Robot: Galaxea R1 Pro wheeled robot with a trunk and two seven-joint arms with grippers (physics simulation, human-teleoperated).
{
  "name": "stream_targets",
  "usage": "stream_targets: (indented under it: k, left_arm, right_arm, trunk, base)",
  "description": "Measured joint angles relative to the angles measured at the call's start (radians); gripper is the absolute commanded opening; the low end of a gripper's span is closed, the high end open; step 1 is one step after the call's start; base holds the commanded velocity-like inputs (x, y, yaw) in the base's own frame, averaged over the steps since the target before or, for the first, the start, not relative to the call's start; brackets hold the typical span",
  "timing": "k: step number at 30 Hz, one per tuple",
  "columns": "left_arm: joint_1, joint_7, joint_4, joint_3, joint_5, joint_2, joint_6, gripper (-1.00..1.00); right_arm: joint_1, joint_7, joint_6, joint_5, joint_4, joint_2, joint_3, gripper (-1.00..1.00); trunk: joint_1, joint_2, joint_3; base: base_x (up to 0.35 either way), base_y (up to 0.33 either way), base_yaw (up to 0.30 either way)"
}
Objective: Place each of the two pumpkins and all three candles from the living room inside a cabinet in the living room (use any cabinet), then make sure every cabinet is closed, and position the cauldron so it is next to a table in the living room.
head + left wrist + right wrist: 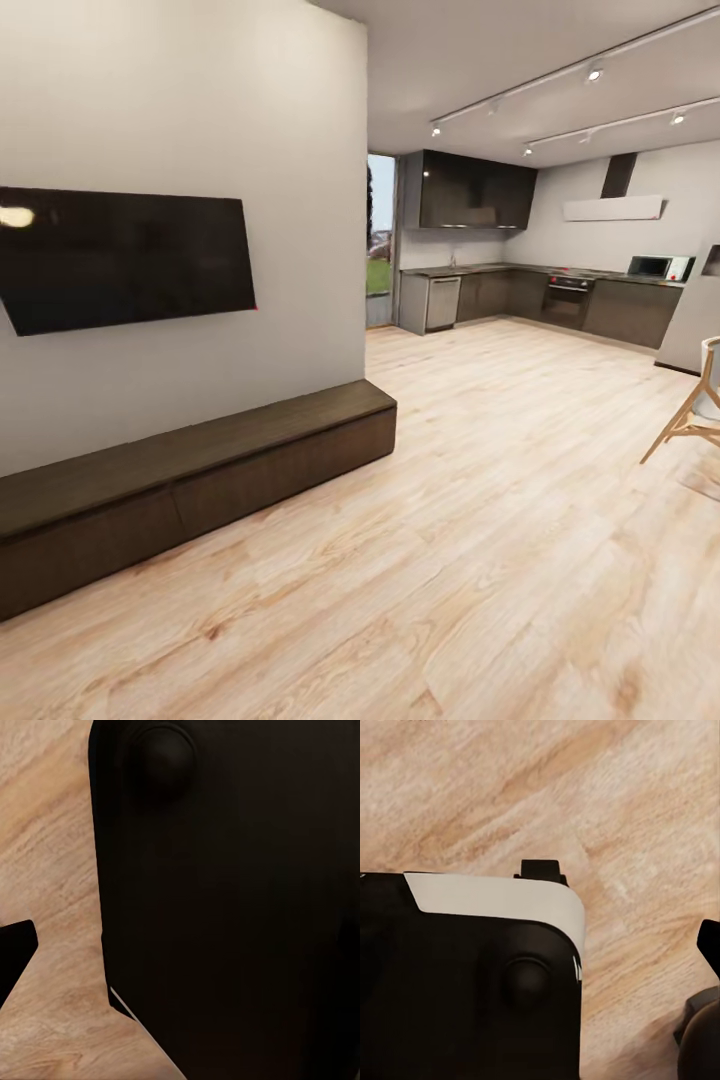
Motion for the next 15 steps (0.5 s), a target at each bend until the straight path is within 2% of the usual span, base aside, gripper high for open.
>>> stream_targets:
  k: [3, 15]
  left_arm:
    - [0.000, 0.000, 0.000, 0.000, 0.000, 0.000, -0.001, 1.00]
    - [0.000, 0.000, 0.000, 0.000, 0.000, 0.000, 0.000, 1.00]
  right_arm:
    - [0.000, -0.004, 0.001, 0.006, -0.001, 0.002, -0.001, 1.00]
    - [0.000, -0.003, 0.001, 0.008, 0.000, 0.002, -0.001, 1.00]
  trunk:
    - [0.000, 0.000, 0.000]
    - [0.000, 0.000, 0.000]
  base:
    - [0.000, 0.000, 0.212]
    - [0.000, 0.000, 0.289]
